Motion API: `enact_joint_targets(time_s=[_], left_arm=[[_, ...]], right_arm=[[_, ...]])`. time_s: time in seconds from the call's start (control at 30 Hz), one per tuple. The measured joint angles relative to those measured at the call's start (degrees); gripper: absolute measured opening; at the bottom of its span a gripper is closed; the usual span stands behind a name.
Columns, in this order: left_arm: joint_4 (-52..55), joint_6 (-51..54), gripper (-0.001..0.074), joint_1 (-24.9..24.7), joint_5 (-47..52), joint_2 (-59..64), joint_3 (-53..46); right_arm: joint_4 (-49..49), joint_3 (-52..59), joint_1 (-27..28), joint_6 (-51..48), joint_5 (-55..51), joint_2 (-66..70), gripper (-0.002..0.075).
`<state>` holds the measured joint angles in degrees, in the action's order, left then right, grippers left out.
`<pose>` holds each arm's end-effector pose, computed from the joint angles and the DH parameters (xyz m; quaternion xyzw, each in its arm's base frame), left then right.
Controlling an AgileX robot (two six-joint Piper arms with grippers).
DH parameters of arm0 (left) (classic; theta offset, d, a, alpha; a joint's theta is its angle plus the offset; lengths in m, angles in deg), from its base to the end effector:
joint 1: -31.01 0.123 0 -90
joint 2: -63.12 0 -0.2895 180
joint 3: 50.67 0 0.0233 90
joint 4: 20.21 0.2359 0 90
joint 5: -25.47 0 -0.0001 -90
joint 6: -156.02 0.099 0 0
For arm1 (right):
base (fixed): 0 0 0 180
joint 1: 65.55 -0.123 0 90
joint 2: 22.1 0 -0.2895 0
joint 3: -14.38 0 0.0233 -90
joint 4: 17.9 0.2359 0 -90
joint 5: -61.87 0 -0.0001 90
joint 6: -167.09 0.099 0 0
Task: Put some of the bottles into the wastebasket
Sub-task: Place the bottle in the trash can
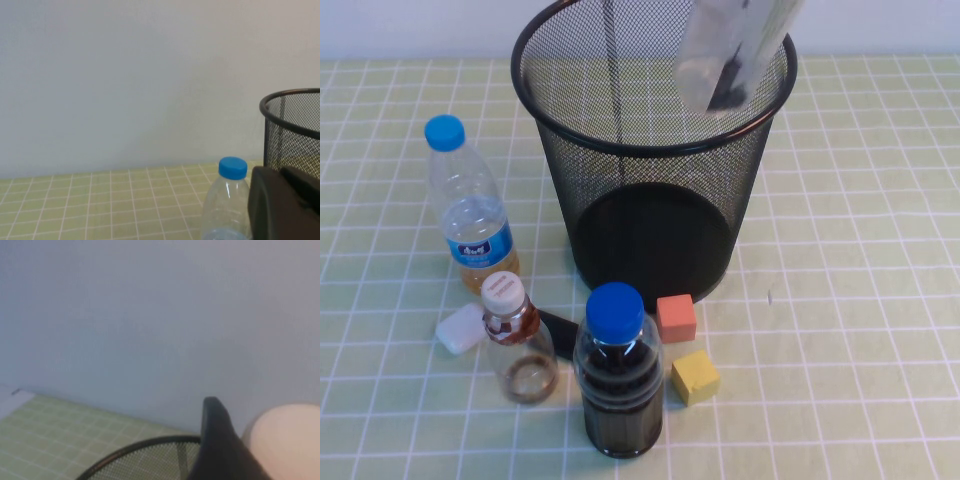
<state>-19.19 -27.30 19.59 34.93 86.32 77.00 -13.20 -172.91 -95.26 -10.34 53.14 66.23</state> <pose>0.0541 -0.0106 0.3271 0.0525 0.6735 -0.0872 0.7322 0.2773 0.1596 0.4725 -0.1419 0.6911 0.2286 0.6708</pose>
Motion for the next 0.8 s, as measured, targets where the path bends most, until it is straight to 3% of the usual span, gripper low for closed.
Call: enact_joint_targets(time_s=[0.27,0.53,0.67,0.8], left_arm=[[0.00,0.00,-0.0004,0.00,1.11,0.00,0.00],[-1.73,-0.26,0.0006,0.00,1.11,0.04,0.00],[-5.33,-0.37,0.0066,0.00,1.95,1.85,0.00],[-9.43,-0.08,0.0202,0.00,3.63,5.70,0.00]], right_arm=[[0.25,0.10,0.00,-0.09,0.22,9.60,0.0333],[0.15,0.21,0.00,-3.62,-1.28,10.73,0.0337],[0.15,0.21,0.00,-3.97,-2.91,9.82,0.0393],[0.15,0.21,0.00,-5.46,-5.58,7.22,0.0421]])
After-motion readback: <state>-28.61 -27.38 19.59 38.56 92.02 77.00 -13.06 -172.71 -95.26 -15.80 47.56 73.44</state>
